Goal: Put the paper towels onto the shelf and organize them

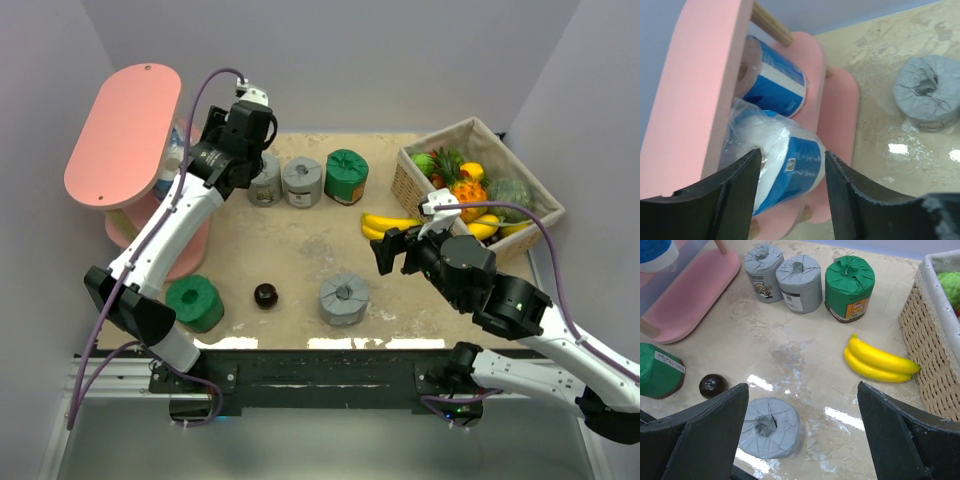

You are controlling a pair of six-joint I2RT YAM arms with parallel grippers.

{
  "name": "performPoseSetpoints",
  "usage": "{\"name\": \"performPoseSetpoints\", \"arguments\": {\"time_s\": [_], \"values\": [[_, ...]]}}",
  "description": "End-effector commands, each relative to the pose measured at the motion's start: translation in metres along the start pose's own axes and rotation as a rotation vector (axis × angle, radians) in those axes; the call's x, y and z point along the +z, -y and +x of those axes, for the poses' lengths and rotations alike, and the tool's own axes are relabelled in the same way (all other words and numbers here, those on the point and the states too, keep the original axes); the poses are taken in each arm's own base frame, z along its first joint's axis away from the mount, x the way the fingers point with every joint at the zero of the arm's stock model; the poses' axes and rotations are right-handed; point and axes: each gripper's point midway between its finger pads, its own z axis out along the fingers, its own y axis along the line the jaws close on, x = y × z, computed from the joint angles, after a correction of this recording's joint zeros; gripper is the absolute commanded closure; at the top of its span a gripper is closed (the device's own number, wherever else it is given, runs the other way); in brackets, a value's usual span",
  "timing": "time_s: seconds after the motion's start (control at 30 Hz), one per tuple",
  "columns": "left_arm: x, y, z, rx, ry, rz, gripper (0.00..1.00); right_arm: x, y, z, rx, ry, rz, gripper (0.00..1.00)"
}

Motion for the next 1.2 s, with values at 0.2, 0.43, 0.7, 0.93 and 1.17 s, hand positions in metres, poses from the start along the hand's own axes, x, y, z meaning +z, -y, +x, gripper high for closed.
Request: {"name": "performPoseSetpoints", "arguments": {"time_s": [0.2,0.43,0.7,0.93,1.17], "values": [[0.032,0.050,0.049,0.102,-0.097,0.059,0.66,-0.003,-0.003,-0.017,0.024,0.048,-0.016,0.16],[0.050,0.007,0.070,0.074,-0.193,-0.120,0.65,-0.003,-0.003,-0.018,0.015,0.057,-0.023,0.17],[0.064,-0.009,0.096,0.049,-0.285,-0.193,0.65,-0.001,-0.007,-0.022,-0.009,0.060,-0.033,0.17],[0.071,-0.020,0.103,0.022,-0.312,-0.221,0.63,0.001,-0.009,-0.023,-0.012,0.062,-0.036,0.17],[0.071,-0.031,0.105,0.005,-0.307,-0.244,0.62,0.003,-0.009,-0.016,-0.010,0.051,-0.038,0.17]]}}
